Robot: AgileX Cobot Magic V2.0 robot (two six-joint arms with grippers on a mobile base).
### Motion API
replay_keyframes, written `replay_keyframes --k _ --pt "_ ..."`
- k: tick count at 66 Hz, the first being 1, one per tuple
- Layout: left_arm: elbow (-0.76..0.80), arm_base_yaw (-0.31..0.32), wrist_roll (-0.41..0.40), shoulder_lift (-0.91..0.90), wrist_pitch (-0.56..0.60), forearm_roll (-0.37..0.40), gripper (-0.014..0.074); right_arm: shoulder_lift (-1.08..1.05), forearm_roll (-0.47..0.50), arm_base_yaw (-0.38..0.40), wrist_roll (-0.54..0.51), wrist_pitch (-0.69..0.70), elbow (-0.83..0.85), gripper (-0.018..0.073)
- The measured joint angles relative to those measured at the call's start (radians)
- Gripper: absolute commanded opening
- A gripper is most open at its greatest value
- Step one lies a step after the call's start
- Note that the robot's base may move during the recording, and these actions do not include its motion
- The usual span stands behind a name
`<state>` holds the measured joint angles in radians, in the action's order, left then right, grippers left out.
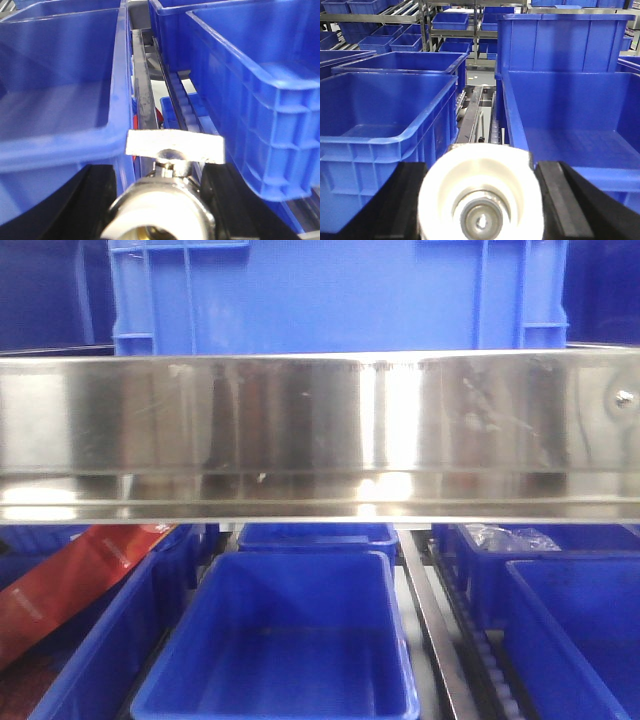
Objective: Place valve from conveyor to right shelf box
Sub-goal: 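Move both held valves over the blue bins on the shelf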
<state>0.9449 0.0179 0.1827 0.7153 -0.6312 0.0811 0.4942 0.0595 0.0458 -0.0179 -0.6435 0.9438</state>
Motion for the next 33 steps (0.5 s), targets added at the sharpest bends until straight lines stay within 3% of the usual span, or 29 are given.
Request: replay_keyframes --k 33 --pt "0.000 0.000 0.000 0.000 0.000 0.000 -0.0111 0.000 0.000 0.000 0.000 0.000 0.000 -0.0162"
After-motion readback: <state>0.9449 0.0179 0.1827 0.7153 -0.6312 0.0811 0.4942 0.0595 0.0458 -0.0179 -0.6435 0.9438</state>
